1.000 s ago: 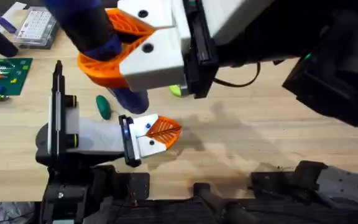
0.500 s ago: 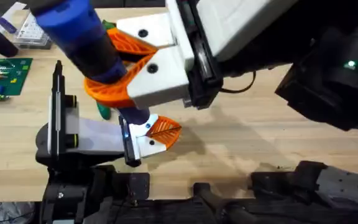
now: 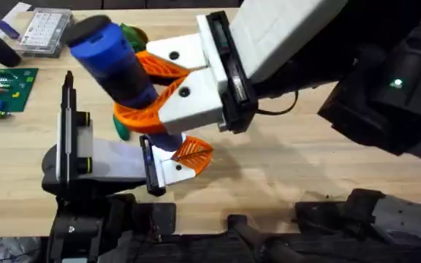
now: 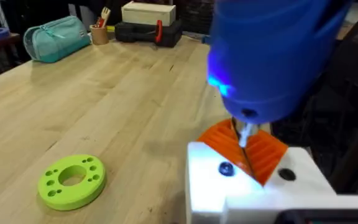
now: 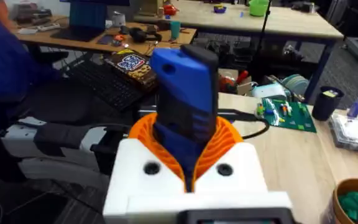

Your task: Pick up the gripper from the table and insert it into the empty holder that is missing its gripper. Then pick up a screw, insert it into the mounting hole, and use the screwdriver to tighten it. Finally, clean up the table by picking up the vegetable and placing it into the bucket.

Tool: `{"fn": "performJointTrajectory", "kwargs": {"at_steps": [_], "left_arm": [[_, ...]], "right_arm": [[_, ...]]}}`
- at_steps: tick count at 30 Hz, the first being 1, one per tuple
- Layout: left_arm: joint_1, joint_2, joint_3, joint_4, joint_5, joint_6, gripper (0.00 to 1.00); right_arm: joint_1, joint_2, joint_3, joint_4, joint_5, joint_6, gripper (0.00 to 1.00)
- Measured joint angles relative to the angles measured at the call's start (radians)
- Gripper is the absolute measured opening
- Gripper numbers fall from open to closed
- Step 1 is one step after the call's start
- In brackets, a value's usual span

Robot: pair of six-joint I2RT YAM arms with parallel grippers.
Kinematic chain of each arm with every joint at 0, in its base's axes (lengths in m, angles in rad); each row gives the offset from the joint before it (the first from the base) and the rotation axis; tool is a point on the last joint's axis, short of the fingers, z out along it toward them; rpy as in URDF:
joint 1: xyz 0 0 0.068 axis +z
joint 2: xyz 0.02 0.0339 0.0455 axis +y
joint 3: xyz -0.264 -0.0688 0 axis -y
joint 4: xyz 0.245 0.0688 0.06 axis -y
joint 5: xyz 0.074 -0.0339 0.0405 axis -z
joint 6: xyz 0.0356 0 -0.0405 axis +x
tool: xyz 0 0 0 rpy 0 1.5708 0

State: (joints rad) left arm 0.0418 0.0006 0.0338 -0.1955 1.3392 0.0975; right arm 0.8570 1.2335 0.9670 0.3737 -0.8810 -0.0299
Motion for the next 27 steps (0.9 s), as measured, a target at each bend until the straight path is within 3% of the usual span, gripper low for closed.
{"fn": "performJointTrajectory", "kwargs": {"at_steps": [27], "left_arm": [[0.0, 0.0, 0.0, 0.0, 0.0, 0.0, 0.013]], "right_arm": [[-0.005, 0.046, -0.008, 0.07, 0.0, 0.027, 0.026]]}}
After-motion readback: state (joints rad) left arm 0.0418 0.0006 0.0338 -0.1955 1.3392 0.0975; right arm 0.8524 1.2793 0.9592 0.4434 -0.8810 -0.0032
